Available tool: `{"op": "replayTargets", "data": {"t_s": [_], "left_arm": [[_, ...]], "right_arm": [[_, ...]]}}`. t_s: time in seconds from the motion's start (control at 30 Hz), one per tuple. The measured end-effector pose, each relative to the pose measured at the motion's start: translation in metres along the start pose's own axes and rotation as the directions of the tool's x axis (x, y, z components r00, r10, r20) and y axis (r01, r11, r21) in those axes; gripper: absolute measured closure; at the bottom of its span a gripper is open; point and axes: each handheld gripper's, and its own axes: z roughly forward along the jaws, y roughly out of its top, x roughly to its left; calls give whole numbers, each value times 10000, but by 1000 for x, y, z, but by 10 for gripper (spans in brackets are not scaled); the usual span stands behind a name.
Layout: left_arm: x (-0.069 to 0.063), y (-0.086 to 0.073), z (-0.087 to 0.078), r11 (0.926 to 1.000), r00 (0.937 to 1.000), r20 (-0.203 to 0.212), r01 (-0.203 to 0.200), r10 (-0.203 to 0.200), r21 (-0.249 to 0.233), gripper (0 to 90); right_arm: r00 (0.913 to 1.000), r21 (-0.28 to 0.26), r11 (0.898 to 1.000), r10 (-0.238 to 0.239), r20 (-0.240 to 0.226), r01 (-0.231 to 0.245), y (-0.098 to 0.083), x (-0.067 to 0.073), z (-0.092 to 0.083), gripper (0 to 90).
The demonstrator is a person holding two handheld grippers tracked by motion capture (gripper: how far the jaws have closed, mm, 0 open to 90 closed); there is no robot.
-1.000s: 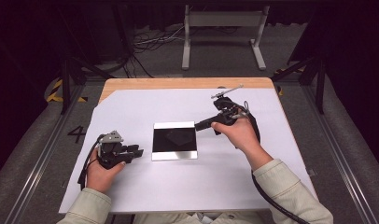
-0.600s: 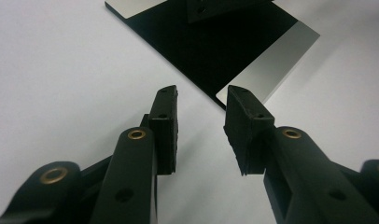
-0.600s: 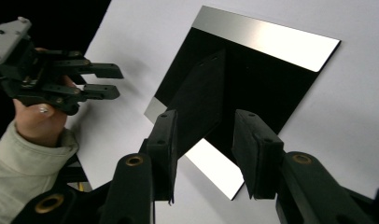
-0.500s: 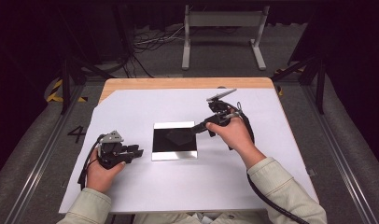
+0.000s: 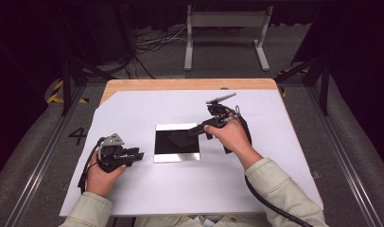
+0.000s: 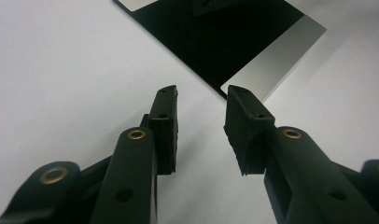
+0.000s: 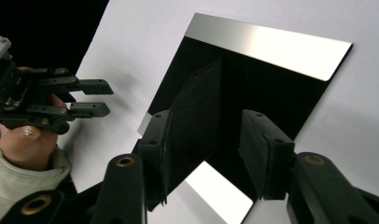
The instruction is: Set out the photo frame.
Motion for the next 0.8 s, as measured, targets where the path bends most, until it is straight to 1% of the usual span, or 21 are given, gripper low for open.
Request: {"op": "replayTargets", "data": {"t_s": [0.03,0.1,0.13,0.27,0.37,0.43,0.57,0.6,0.63,0.67,0.7,0.73,0.8], "left_arm": [[0,0,0,10000,10000,0,0,0,0,654],[0,0,0,10000,10000,-21,25,-25,17,655],[0,0,0,10000,10000,-22,30,-30,29,655],[0,0,0,10000,10000,33,50,-50,59,655],[0,0,0,10000,10000,46,49,-49,61,654],[0,0,1,10000,10000,56,41,-42,68,655],[0,0,1,10000,10000,82,29,-30,67,654],[0,0,1,10000,10000,82,29,-30,67,655],[0,0,1,10000,10000,71,46,-46,65,655],[0,0,1,10000,10000,63,47,-47,77,655],[0,0,1,10000,10000,63,47,-47,77,655],[0,1,1,10000,10000,57,40,-40,82,655],[0,1,2,10000,10000,62,61,-61,72,655]], "right_arm": [[10000,0,10000,0,0,0,0,0,0,554],[9990,289,9987,417,-176,-412,1,0,4,555],[9985,366,9981,503,-202,-496,2,0,5,547],[9973,421,9968,695,-229,-685,3,1,10,534],[9963,603,9949,828,-215,-814,3,1,15,532],[9947,726,9925,1004,-209,-987,3,0,17,534],[9895,948,9859,1412,-319,-1377,2,-4,21,552],[9895,948,9859,1412,-319,-1377,2,-4,21,552],[9864,1004,9828,1597,-390,-1551,2,-4,21,558],[9809,1097,9769,1892,-463,-1832,1,-5,22,567],[9809,1097,9769,1892,-463,-1832,1,-5,22,567],[9773,1165,9731,2057,-506,-1988,1,-5,22,571],[9767,1188,9722,2088,-501,-2017,1,-5,22,571]]}}
